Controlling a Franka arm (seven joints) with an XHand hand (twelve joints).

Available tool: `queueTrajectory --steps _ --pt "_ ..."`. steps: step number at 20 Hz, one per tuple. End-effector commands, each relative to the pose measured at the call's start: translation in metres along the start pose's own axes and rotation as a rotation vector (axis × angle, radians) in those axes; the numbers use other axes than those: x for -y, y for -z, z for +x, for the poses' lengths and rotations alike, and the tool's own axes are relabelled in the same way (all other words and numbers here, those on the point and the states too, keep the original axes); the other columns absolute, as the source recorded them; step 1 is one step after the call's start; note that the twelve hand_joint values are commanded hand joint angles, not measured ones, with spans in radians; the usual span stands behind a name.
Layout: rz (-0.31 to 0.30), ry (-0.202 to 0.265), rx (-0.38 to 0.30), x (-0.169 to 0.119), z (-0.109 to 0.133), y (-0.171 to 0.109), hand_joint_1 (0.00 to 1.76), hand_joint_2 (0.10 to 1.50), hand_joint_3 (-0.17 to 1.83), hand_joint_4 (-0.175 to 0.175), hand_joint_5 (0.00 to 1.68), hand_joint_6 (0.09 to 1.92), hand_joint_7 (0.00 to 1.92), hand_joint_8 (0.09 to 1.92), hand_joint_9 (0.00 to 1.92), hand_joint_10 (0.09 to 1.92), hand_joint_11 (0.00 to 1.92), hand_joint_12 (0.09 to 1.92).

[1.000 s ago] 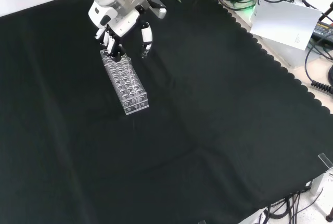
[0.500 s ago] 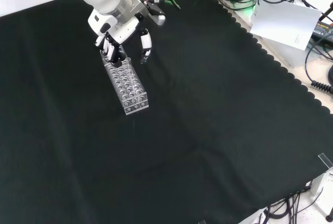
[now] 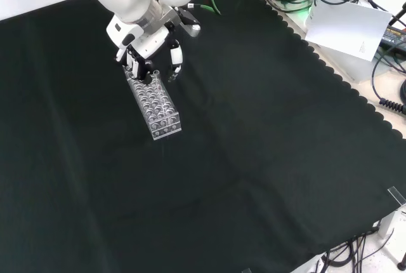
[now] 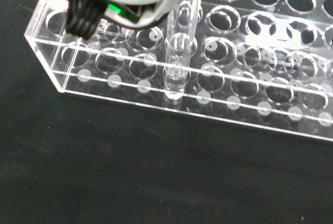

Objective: Pick up the test tube.

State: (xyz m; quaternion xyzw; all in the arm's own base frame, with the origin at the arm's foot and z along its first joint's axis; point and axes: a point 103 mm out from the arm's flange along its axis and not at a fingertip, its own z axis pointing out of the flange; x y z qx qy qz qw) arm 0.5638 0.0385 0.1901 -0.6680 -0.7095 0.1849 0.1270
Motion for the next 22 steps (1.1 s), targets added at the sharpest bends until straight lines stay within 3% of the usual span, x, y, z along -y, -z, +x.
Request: queueTrajectory --steps 1,3,4,7,9,10,12,14,22 --pt "-0.028 0.002 0.012 -0.005 0.003 -0.003 1.11 0.55 0.68 -0.174 0.96 0.78 1.31 0.75 0.96 0.64 0.44 1.38" --pt "-0.045 0.003 0.016 -0.006 0.005 -0.003 1.15 0.7 0.54 -0.093 1.14 0.7 1.36 0.72 1.02 0.62 0.48 1.37" --pt "-0.052 0.002 0.019 -0.007 0.006 -0.002 1.16 0.74 0.48 -0.084 1.2 0.65 1.39 0.7 1.05 0.61 0.49 1.36" --pt "-0.069 0.001 0.028 -0.009 0.008 -0.001 1.2 0.73 0.49 -0.153 1.3 0.55 1.49 0.65 1.16 0.56 0.56 1.32" --pt "-0.084 0.0 0.027 -0.01 0.008 0.001 1.21 0.68 0.57 -0.171 1.34 0.5 1.56 0.6 1.24 0.52 0.6 1.3" --pt "-0.092 -0.001 0.022 -0.01 0.007 0.001 1.22 0.65 0.61 -0.173 1.37 0.46 1.6 0.57 1.29 0.5 0.62 1.29" --pt "-0.101 -0.008 -0.003 -0.011 0.006 0.002 1.34 0.85 0.27 -0.175 1.23 0.59 1.65 0.53 1.25 0.58 0.65 1.27" --pt "-0.102 -0.016 -0.027 -0.012 0.004 0.004 1.39 0.96 0.07 -0.175 1.16 0.65 1.68 0.51 1.23 0.62 0.67 1.26" --pt "-0.114 -0.013 -0.065 -0.006 0.002 0.011 1.41 0.99 0.0 -0.175 1.16 0.62 1.73 0.48 1.26 0.59 0.71 1.25"
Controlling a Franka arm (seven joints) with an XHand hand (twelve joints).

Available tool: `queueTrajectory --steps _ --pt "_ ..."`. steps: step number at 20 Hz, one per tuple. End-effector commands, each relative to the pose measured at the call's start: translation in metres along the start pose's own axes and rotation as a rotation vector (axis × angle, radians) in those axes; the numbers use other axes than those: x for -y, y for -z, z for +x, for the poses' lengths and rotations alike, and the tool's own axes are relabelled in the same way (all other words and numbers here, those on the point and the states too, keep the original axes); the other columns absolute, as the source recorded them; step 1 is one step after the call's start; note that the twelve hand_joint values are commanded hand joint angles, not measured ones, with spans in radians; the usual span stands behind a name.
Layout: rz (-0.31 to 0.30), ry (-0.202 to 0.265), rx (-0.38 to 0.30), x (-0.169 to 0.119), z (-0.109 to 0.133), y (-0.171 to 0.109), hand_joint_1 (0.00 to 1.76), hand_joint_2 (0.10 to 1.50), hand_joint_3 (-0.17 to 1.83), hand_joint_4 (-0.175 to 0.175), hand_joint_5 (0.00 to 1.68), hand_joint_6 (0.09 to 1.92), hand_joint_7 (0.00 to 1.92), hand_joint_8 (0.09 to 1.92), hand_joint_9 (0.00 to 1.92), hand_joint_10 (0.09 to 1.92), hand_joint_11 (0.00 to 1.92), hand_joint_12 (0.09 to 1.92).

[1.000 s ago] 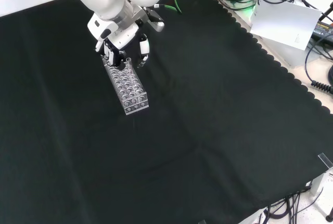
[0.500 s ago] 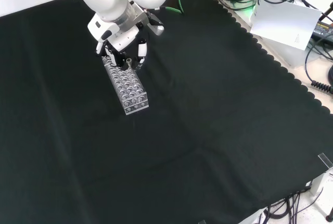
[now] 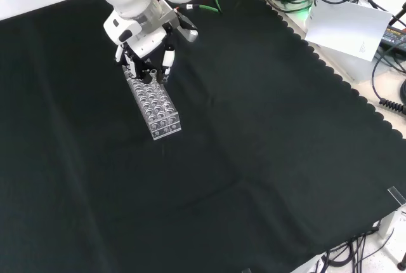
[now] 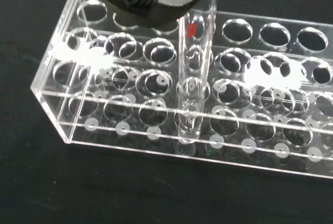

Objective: Pick up the test tube.

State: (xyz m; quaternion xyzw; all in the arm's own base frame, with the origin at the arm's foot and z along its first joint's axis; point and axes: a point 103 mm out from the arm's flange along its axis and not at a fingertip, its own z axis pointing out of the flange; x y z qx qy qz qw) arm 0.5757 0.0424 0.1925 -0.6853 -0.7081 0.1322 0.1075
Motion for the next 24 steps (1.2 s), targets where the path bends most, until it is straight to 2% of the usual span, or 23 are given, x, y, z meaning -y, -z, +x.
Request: queueTrajectory --steps 1,10,20,24 --pt "-0.011 0.008 -0.019 0.005 -0.001 0.005 1.41 0.99 0.0 -0.175 1.16 0.61 1.73 0.47 1.26 0.58 0.71 1.25" --pt "-0.044 0.013 -0.068 0.019 0.0 0.011 1.41 0.98 0.0 -0.175 1.17 0.61 1.73 0.47 1.27 0.57 0.71 1.25" --pt "-0.069 0.02 -0.09 0.023 -0.002 0.02 1.42 0.98 0.0 -0.175 1.18 0.58 1.75 0.44 1.29 0.54 0.72 1.24" --pt "-0.052 0.027 -0.095 0.022 -0.004 0.028 1.42 0.98 0.0 -0.175 1.19 0.57 1.75 0.43 1.29 0.54 0.72 1.24"
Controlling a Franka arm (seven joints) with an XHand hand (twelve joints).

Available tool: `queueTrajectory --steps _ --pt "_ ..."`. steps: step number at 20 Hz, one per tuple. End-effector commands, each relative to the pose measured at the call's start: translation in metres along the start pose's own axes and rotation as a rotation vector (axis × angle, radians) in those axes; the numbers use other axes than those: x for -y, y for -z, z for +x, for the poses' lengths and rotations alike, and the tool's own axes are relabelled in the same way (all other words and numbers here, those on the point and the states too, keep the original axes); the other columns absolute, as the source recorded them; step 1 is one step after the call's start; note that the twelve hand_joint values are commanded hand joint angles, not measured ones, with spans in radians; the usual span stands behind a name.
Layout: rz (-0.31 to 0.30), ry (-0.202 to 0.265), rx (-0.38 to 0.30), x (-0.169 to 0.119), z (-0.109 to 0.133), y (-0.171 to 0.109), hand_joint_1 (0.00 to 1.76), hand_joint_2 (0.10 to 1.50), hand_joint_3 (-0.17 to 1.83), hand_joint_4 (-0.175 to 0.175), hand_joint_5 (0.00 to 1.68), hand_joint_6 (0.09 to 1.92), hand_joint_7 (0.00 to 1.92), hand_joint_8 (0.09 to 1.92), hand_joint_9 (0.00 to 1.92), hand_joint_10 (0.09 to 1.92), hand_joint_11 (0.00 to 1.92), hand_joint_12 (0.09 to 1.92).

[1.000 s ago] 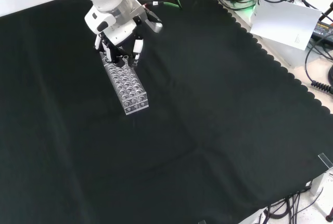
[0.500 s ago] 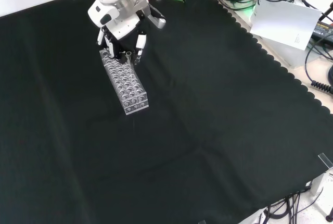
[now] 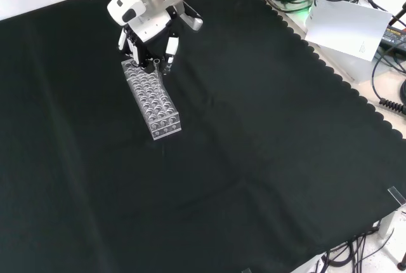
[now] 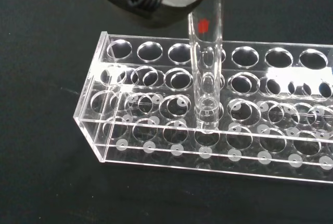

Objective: Pick up the test tube.

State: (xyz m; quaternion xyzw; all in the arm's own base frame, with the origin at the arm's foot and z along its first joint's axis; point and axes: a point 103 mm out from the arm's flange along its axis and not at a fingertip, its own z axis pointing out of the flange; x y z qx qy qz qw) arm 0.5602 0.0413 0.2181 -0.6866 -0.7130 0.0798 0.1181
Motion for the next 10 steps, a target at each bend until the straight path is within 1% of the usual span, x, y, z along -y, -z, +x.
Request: queueTrajectory --steps 1,6,10 --pt "0.011 0.011 -0.008 -0.003 -0.002 0.015 1.42 0.98 0.0 -0.175 1.19 0.57 1.75 0.43 1.29 0.53 0.72 1.24" --pt "0.01 0.022 0.005 -0.003 0.0 0.035 1.42 0.98 0.0 -0.175 1.19 0.57 1.75 0.43 1.29 0.53 0.72 1.24" --pt "0.036 0.024 0.004 -0.003 0.002 0.043 1.42 0.98 0.0 -0.175 1.19 0.57 1.76 0.43 1.29 0.53 0.72 1.24"
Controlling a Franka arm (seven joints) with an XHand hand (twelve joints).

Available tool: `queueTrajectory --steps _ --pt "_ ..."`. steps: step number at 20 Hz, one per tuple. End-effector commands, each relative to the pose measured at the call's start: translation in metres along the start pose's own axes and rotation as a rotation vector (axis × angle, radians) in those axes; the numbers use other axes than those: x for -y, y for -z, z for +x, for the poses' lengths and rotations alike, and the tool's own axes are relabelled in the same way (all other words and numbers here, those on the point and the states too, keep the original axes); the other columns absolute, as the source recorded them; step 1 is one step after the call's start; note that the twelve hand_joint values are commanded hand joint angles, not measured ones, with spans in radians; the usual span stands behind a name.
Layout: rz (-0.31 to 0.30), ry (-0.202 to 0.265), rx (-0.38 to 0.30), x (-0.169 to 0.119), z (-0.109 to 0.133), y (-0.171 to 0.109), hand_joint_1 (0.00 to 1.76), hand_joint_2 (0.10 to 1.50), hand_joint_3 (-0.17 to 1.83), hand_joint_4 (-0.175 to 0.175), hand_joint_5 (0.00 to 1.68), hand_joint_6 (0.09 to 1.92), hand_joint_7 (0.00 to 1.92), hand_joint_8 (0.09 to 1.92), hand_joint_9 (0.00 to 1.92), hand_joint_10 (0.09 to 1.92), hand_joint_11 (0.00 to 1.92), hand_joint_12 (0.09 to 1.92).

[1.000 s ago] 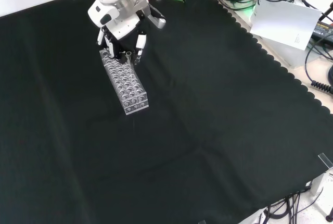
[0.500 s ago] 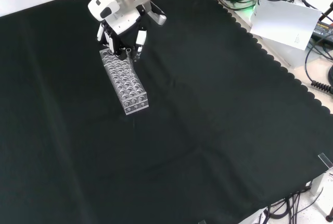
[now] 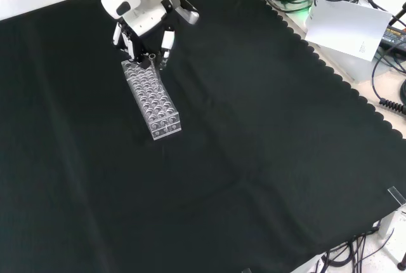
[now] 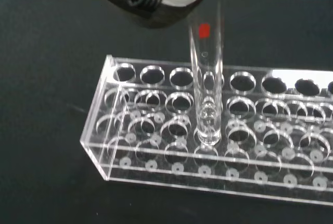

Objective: Pick up the test tube.

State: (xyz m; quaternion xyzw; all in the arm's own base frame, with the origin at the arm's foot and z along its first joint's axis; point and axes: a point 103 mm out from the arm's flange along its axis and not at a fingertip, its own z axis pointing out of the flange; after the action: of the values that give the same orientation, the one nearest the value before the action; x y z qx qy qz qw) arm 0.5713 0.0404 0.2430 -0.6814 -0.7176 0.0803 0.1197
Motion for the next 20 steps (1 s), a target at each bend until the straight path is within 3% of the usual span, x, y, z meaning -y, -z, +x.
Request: queueTrajectory --steps 1,10,20 --pt "0.036 0.009 0.001 0.001 0.002 0.018 1.42 0.98 0.0 -0.175 1.19 0.57 1.76 0.43 1.29 0.53 0.72 1.24" --pt "0.033 -0.006 -0.081 0.009 -0.003 0.053 1.42 0.98 0.0 -0.175 1.19 0.56 1.76 0.42 1.3 0.53 0.73 1.24" --pt "0.006 0.022 -0.079 0.03 0.002 0.097 1.42 0.97 0.0 -0.175 1.2 0.56 1.76 0.41 1.3 0.52 0.73 1.24"
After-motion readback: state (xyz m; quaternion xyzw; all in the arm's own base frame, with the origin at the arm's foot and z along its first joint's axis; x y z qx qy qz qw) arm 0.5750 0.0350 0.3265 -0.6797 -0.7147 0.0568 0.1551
